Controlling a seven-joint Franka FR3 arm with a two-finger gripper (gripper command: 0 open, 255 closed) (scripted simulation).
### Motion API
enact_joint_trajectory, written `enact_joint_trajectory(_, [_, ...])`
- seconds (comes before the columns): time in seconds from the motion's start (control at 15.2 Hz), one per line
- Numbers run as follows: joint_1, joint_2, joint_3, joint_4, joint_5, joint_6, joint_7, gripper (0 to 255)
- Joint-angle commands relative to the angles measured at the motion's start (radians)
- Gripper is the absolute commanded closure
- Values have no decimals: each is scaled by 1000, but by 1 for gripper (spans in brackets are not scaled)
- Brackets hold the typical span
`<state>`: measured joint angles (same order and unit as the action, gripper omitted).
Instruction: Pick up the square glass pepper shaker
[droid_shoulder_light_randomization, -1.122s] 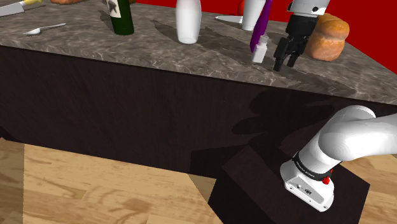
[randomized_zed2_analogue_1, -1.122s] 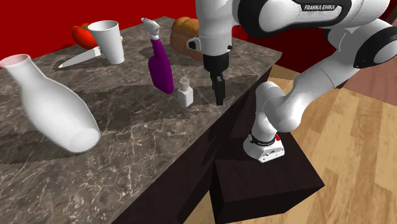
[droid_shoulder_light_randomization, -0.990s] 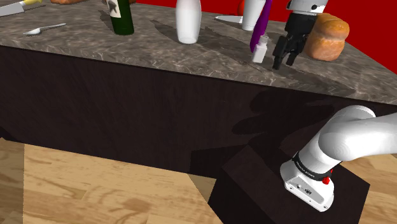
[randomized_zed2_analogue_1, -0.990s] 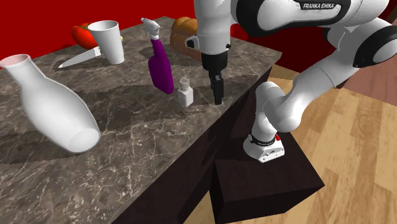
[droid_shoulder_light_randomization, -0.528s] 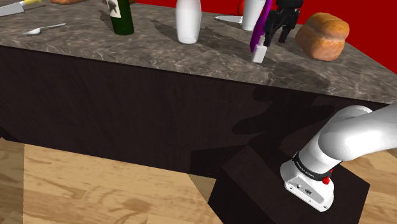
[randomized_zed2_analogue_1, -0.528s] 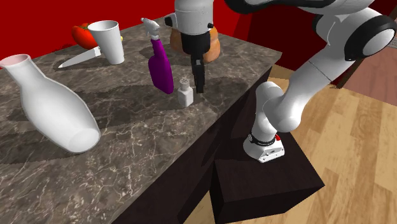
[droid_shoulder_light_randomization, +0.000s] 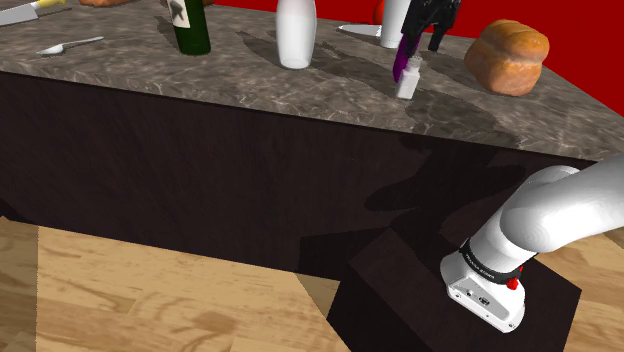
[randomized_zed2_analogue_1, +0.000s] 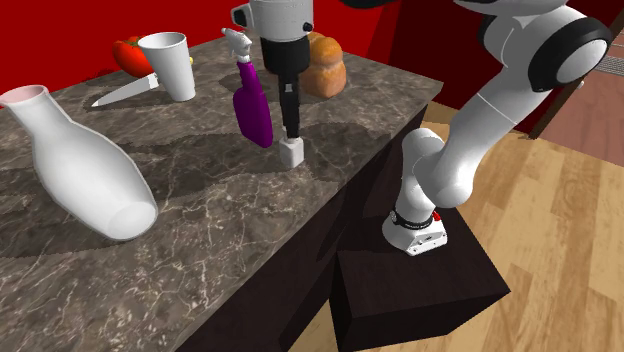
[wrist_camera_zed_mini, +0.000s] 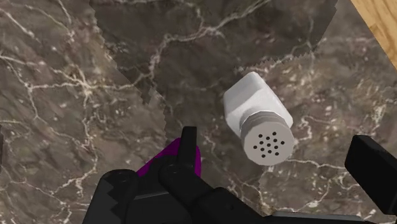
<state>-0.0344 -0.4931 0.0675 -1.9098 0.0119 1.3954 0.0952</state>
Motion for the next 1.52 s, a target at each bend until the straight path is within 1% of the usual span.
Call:
enact_joint_trajectory(0.0, [1,-7,2,-33,1,27,2,0])
enact_joint_trajectory(0.13, [1,-20,2,-80,2,60,2,0])
enact_joint_trajectory(0.26, [1,-20,2,-80,2,60,2,0])
enact_joint_trajectory(0.33, [2,-21,2,-81,2,61,3,255])
enact_joint_trajectory(0.92, [1,-20,2,-80,2,60,2,255])
enact_joint_trajectory(1.45, [0,25,2,71,-1,-45,2,255])
